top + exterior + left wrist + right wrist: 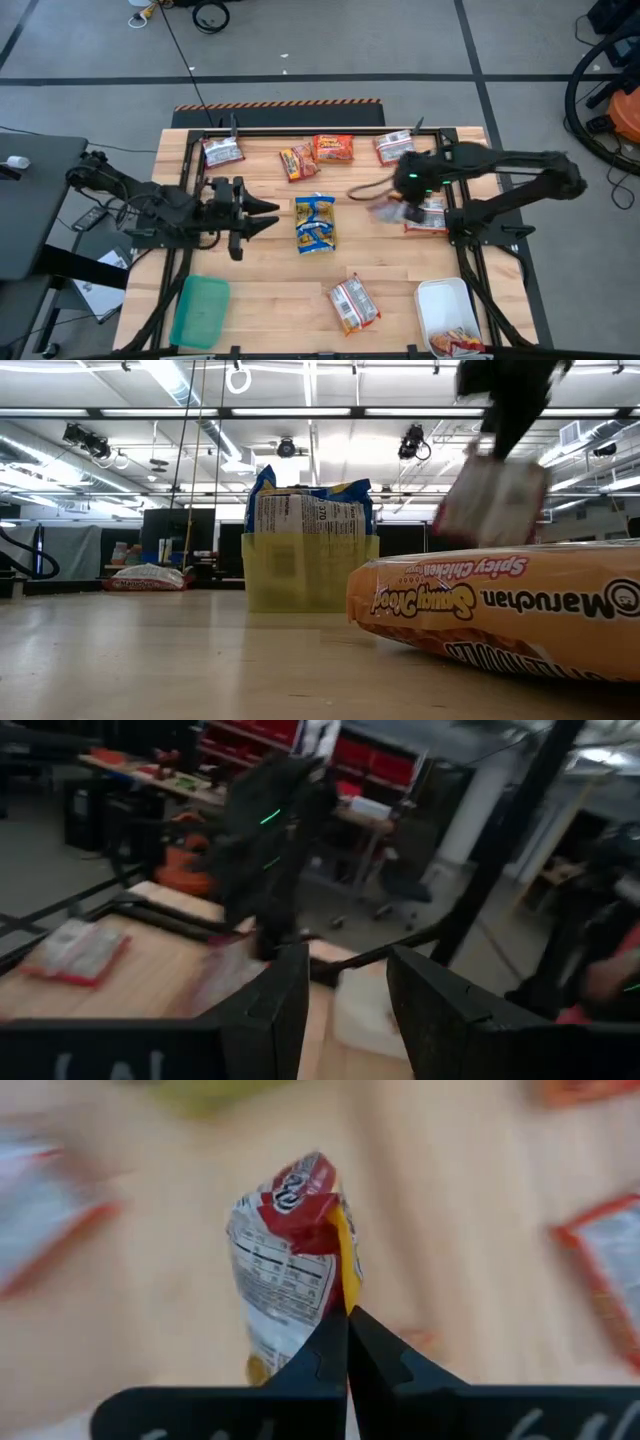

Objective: Sort Maruchan noodles
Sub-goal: Put the red noodle pack into the white bin

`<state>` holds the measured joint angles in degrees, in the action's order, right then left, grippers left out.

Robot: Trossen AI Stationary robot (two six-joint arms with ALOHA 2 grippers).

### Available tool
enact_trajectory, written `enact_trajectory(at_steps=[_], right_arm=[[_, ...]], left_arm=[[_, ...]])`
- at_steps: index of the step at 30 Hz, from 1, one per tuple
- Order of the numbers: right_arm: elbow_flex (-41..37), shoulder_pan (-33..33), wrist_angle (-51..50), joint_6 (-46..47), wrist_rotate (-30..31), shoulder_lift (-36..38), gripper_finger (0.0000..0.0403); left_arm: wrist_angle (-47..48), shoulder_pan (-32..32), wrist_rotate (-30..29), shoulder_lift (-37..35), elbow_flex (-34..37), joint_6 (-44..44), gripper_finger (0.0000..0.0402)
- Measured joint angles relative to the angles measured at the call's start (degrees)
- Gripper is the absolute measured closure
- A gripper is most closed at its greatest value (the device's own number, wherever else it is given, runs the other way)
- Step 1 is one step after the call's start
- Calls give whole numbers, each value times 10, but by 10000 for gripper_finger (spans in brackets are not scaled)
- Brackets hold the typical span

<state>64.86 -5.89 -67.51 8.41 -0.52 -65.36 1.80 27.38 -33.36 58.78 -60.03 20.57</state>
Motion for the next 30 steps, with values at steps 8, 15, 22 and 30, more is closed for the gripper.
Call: enact_trajectory(at_steps=[8, 15, 22, 30], right_arm=[[119, 167, -119, 165, -132, 71, 400], [96, 341, -151, 345, -129, 74, 401], [30, 512, -56, 500, -172, 42, 402], [-34, 600, 98, 589, -164, -17, 401]], left_arm=[[175, -16, -1, -4, 0, 18, 260], [244, -17, 0, -3, 0, 59, 260], [265, -16, 12, -3, 0, 103, 260], [266, -20, 10, -3, 0, 103, 260]])
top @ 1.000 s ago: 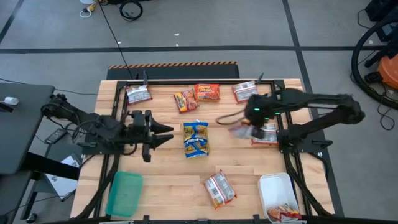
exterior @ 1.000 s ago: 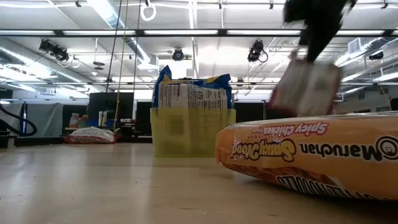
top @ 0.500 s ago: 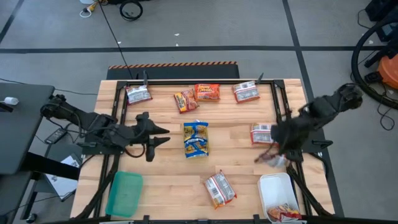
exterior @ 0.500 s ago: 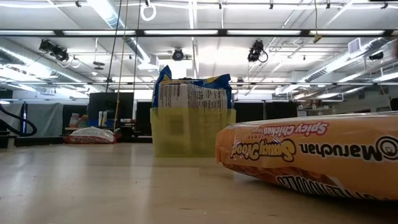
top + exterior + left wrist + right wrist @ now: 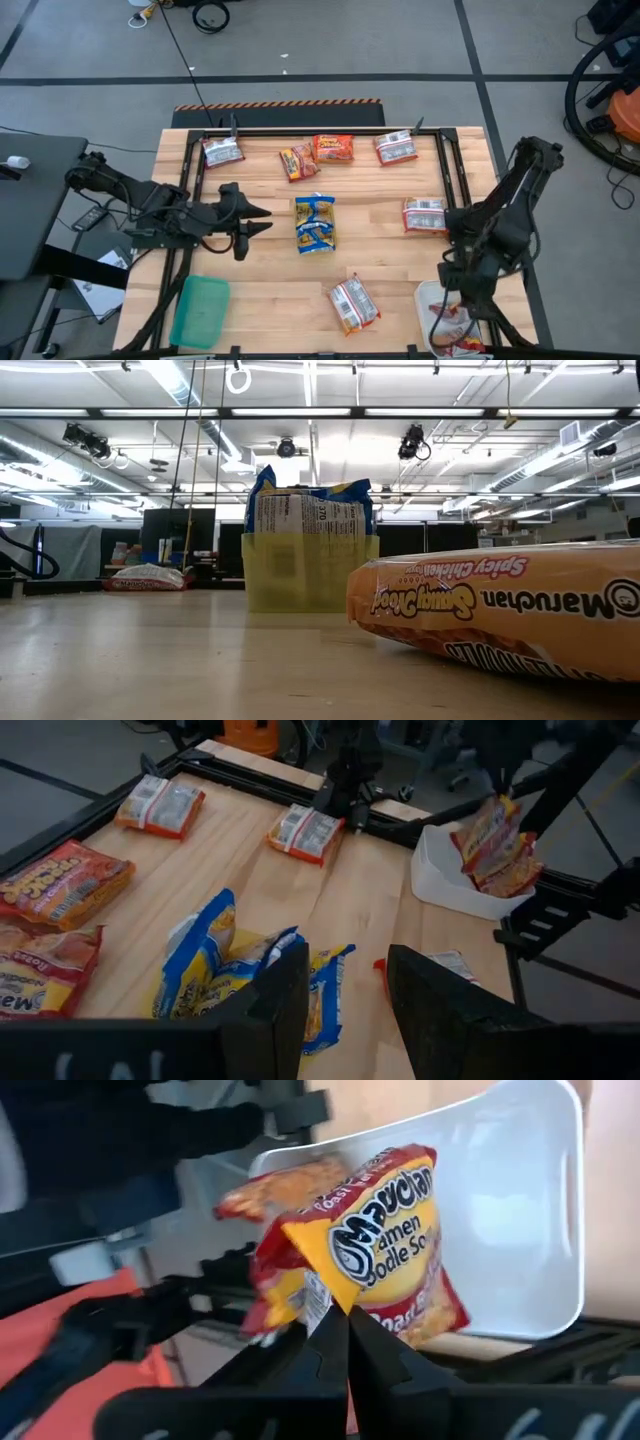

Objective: Sort Maruchan noodles
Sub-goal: Put the red noodle pack into the white bin

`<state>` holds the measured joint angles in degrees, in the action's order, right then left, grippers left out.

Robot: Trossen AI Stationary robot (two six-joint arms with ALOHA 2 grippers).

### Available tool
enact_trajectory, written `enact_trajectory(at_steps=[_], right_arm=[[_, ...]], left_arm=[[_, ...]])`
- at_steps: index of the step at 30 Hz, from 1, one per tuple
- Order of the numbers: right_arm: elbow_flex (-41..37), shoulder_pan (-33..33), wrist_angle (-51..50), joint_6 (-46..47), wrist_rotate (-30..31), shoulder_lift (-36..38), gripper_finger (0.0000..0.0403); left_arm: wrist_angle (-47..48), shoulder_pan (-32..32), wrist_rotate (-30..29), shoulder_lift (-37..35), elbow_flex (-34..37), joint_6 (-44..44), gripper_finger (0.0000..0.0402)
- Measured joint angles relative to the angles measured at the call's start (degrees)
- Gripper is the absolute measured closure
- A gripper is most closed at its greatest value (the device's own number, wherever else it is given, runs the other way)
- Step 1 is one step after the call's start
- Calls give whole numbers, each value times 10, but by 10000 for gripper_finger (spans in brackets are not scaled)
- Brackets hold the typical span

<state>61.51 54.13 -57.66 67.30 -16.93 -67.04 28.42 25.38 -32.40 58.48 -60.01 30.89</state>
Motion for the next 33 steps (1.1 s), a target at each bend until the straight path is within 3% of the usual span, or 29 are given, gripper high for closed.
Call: enact_trajectory(at_steps=[9, 14, 19, 23, 28, 33], right_arm=[[-71, 2, 115, -22, -14, -67, 401], [-73, -5, 168, -28, -73, -88, 401], [-74, -11, 173, -40, -76, -88, 393], [-81, -22, 167, -59, -87, -88, 360], [-77, -58, 154, -61, -148, -76, 300], [-17, -138, 71, -86, -61, -46, 269]], left_arm=[[-5, -31, -24, 0, 0, 3, 260], [-5, -41, -23, -5, 0, -3, 260], [4, -47, -24, -9, -1, -5, 260], [53, -48, -49, -17, -1, 4, 260], [126, -82, -61, -26, -1, 54, 260], [167, -158, -6, -18, -1, 9, 260]])
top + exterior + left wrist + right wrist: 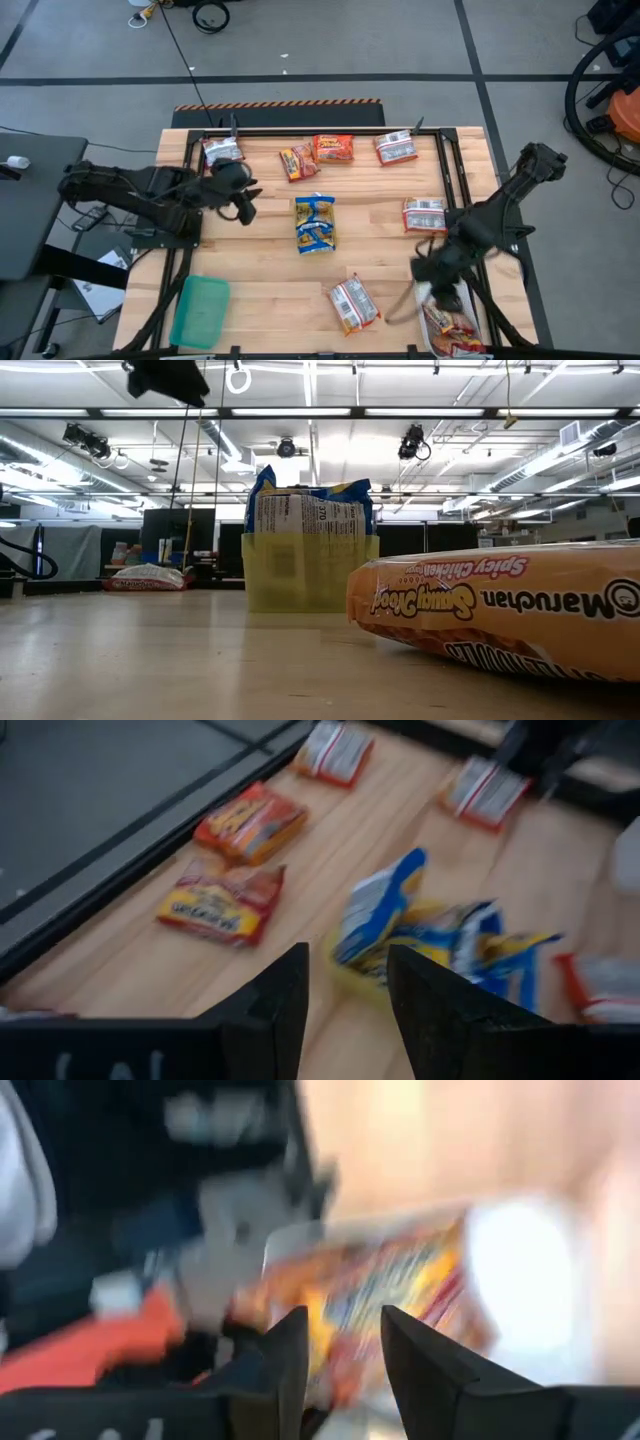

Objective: Sort Maruchan noodles
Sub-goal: Put the red noodle pack into the white bin

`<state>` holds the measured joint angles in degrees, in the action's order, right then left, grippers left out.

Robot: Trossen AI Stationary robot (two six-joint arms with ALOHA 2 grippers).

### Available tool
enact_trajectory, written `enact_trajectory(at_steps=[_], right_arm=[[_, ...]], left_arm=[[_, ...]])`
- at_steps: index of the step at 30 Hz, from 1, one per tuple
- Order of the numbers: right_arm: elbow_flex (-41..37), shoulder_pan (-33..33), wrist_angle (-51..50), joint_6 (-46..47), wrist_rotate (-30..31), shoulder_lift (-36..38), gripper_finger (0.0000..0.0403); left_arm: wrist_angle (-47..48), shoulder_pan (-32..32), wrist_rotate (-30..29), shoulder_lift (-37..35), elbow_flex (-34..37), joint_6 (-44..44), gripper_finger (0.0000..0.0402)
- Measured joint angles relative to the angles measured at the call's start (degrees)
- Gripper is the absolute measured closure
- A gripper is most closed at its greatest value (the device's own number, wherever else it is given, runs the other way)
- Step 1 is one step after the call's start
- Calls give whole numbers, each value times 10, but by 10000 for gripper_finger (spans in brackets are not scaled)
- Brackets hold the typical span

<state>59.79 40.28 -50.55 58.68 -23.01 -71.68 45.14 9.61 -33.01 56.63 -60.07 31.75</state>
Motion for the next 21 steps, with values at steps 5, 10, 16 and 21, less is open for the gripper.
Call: enact_trajectory(at_steps=[5, 10, 16, 21], right_arm=[[83, -124, -58, -129, 232, 3, 268], [122, -289, -7, -290, 389, -36, 268], [141, -445, 143, -445, 368, -142, 268], [204, -520, 186, -545, 360, -258, 267]], left_arm=[[-20, -76, 44, 8, 0, -123, 260], [-36, -136, 72, 6, 0, -169, 260], [-28, -166, 147, -43, 0, -151, 260], [17, -161, 193, -105, 0, -134, 260]])
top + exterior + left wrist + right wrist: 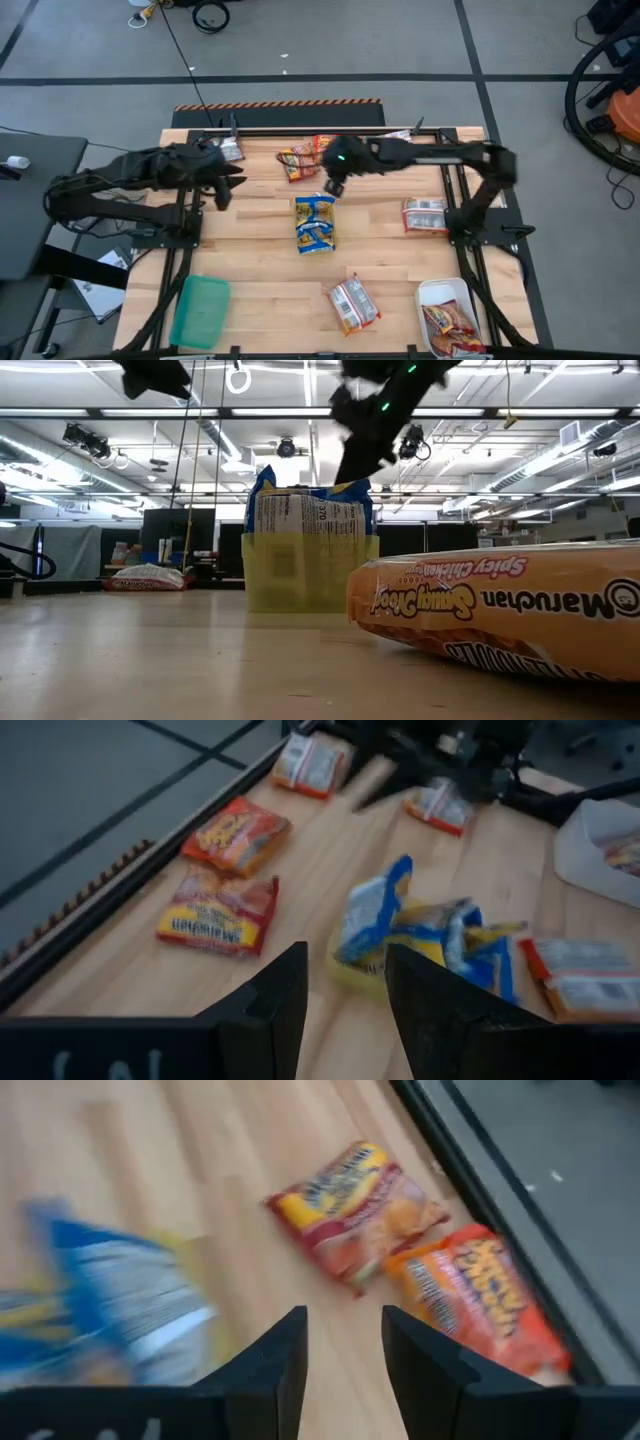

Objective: Sort Maruchan noodles
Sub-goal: Put the red noodle pack into the white bin

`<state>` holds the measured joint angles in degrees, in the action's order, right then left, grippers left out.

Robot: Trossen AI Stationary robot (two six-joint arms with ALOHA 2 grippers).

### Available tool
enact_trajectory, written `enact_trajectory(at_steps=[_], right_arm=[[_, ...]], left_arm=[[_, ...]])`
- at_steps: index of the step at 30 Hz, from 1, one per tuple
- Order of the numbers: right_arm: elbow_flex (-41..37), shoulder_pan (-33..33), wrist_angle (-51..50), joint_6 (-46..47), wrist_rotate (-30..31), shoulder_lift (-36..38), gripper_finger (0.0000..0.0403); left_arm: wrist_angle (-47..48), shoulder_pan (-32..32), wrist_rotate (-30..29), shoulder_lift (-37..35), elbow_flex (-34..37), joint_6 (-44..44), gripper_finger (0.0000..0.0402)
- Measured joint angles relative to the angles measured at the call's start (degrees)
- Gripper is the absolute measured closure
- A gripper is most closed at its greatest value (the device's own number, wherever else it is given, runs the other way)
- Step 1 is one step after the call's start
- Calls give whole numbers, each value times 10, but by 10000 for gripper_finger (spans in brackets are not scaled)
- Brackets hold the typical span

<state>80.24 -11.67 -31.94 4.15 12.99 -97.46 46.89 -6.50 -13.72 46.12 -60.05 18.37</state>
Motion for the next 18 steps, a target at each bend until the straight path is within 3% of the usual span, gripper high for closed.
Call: enact_trajectory(at_steps=[9, 18], right_arm=[[216, -34, -63, -118, -49, -216, 236], [308, -19, -61, -112, -26, -351, 235]], left_arm=[[29, 26, -1, -50, 0, 20, 260], [28, 36, -17, -49, 0, 20, 260]])
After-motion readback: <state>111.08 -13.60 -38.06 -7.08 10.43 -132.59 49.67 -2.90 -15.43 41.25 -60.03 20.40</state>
